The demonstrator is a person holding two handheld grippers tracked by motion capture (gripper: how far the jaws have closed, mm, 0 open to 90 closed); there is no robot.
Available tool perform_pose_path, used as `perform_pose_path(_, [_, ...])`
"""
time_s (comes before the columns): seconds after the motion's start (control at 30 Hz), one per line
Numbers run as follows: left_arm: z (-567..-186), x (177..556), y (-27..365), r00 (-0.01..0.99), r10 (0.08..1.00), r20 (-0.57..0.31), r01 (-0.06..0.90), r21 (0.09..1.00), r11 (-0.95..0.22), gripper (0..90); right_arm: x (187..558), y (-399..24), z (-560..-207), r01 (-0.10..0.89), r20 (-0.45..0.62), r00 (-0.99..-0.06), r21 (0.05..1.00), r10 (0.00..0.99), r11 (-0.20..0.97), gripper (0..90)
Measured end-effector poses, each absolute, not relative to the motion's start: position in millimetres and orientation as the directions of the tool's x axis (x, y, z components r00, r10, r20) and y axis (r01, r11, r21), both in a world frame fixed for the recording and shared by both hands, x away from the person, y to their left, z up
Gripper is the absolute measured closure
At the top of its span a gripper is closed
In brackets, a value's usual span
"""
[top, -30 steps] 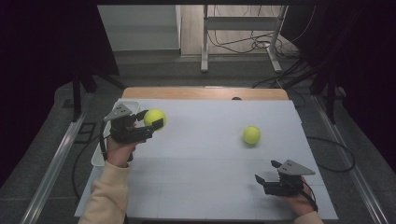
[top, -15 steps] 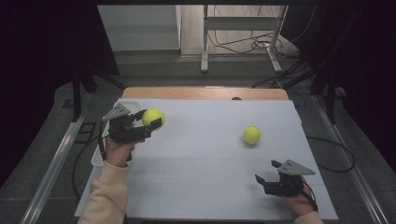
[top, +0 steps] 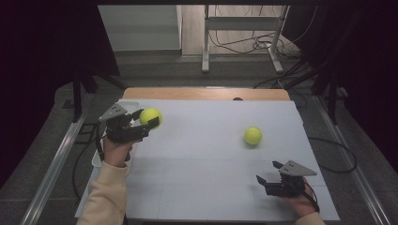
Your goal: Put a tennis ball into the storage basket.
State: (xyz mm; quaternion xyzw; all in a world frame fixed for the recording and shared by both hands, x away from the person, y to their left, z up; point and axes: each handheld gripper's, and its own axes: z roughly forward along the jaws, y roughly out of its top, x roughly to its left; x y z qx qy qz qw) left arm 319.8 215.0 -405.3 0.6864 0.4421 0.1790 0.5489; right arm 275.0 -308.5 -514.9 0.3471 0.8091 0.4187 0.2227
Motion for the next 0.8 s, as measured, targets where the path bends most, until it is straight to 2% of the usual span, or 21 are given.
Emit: perform_pose_path(0.8, [-412, 324, 235, 0.471, 0.850, -0.235, 0.423, 0.906, 0.016, 26.8, 275, -309, -515, 0.374, -0.071, -0.660, 0.832, 0.748, 0.410, 15.4])
